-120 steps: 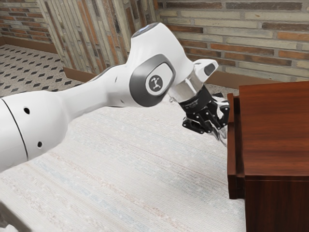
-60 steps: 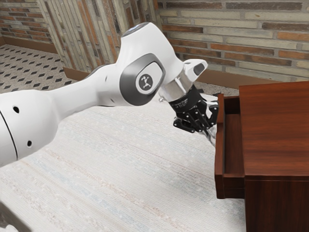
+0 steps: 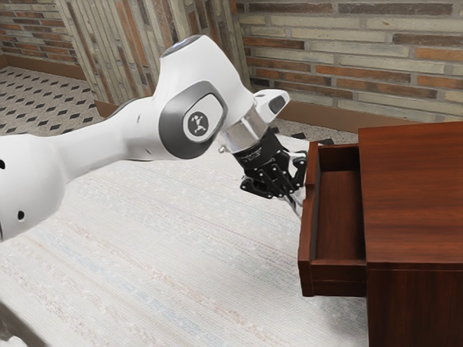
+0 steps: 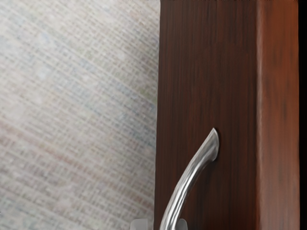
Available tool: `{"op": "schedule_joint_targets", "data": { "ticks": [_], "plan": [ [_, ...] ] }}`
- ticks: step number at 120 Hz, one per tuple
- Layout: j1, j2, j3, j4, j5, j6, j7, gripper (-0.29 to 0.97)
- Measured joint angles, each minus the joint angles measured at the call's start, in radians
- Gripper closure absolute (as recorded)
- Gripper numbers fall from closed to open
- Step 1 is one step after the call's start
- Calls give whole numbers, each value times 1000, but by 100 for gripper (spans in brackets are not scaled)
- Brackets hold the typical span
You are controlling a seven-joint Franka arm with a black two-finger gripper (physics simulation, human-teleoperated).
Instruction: Pull the drawer handle with one arm to open the drawer
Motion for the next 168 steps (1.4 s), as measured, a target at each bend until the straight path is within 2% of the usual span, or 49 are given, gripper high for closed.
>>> {"op": "schedule_joint_targets", "data": {
  "ticks": [168],
  "plan": [
    [83,-154,6,-183,-4,39,-2,79]
  ]
}}
